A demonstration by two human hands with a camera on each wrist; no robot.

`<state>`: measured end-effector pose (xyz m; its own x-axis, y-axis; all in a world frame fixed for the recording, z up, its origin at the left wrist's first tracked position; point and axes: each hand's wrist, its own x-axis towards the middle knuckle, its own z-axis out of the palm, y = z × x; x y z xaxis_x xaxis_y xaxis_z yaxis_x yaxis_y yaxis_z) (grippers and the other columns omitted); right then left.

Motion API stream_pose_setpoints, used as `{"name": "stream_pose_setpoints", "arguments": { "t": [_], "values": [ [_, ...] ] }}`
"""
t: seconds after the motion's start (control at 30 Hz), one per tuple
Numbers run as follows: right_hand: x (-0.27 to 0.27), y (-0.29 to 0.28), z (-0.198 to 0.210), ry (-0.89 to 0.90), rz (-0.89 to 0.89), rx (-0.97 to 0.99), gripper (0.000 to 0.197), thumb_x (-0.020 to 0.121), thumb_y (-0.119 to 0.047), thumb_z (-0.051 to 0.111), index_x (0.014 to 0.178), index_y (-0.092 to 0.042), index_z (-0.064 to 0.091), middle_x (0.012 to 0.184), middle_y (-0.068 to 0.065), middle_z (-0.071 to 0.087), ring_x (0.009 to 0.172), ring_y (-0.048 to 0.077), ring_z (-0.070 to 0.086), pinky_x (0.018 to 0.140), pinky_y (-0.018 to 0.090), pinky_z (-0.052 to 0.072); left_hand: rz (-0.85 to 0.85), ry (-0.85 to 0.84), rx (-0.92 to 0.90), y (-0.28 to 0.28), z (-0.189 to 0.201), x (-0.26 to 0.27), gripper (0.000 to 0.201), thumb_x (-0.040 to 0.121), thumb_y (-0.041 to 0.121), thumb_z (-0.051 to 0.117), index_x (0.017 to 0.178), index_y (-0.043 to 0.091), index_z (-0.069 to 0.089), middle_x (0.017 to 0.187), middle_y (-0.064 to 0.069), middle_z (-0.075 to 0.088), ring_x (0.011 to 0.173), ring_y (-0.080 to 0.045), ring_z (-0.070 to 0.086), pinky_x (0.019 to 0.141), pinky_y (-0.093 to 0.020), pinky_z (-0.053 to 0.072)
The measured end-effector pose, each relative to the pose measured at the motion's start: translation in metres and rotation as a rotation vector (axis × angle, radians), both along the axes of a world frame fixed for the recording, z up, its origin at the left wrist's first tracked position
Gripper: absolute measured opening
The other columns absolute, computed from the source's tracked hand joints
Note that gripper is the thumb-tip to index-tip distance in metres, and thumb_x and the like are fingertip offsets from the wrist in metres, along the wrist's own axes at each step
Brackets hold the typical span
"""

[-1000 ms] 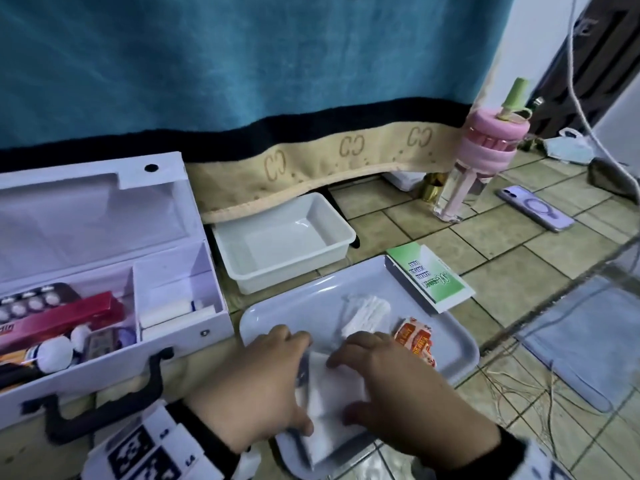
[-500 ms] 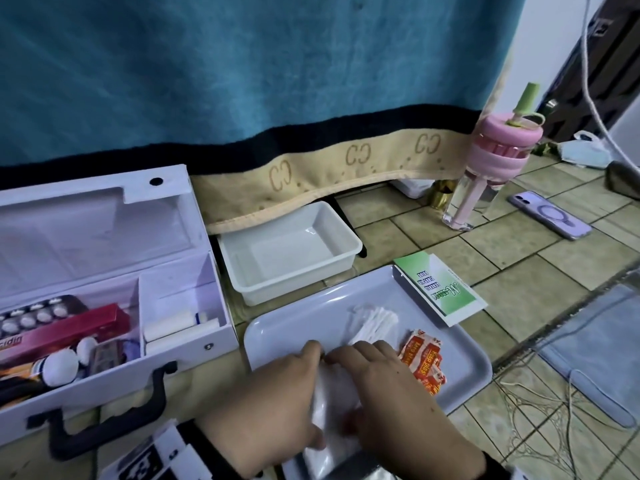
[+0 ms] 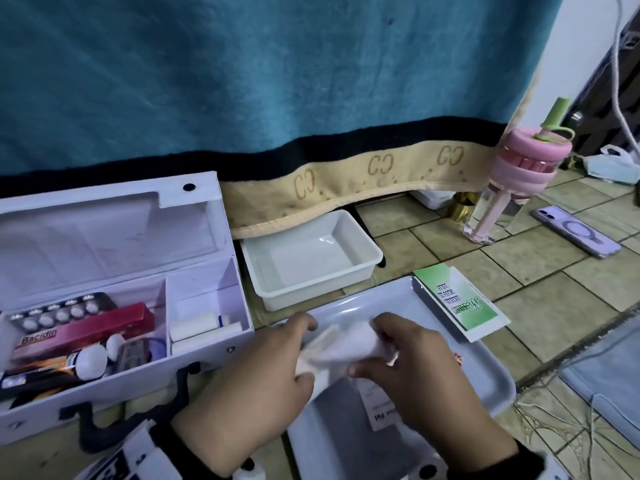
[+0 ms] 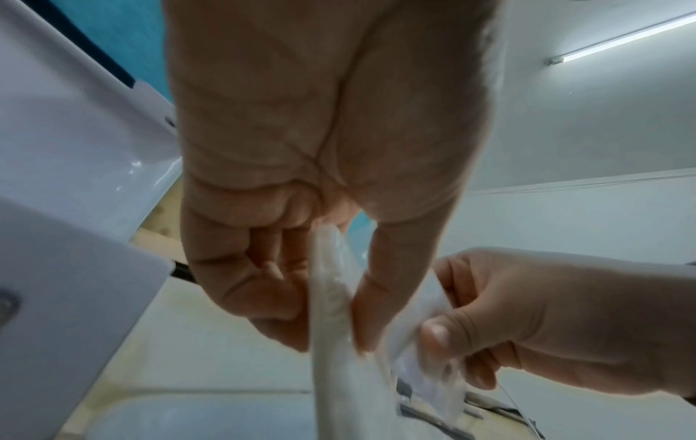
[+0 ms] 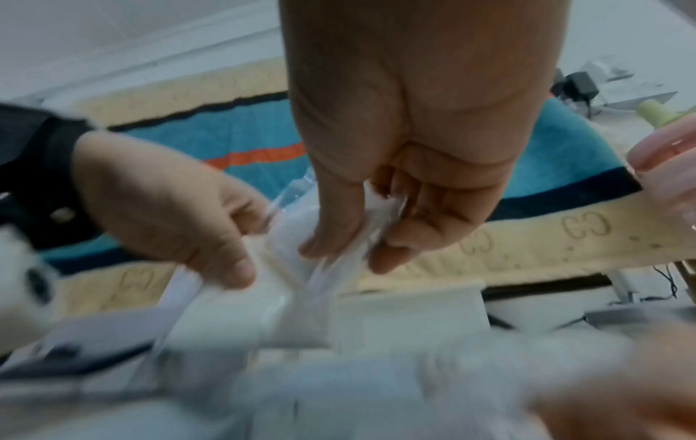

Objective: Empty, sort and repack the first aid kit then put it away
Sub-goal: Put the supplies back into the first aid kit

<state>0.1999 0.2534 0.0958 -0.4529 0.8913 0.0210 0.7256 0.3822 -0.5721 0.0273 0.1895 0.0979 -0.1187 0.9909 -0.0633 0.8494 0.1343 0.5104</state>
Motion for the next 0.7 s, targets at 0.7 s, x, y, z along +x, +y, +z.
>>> {"name": "stream_pose_setpoints", "arguments": {
  "t": [0.7],
  "values": [
    [-0.186, 0.060, 0.032, -0.221, 0.445, 0.225, 0.027, 0.087, -0.009, 0.061, 0.110, -0.021, 0.065, 0.109, 0.005, 0.057, 0.090, 0.020, 0.059, 0.074, 0.021, 0.042, 0.658, -0.107, 0.310, -0.087, 0.041, -0.125, 0.010, 0.092, 0.022, 0.050, 0.098, 0.028, 0.046, 0.083, 0.005, 0.059, 0.065, -0.010, 0.056, 0.049, -0.024, 0.036]
  ]
}}
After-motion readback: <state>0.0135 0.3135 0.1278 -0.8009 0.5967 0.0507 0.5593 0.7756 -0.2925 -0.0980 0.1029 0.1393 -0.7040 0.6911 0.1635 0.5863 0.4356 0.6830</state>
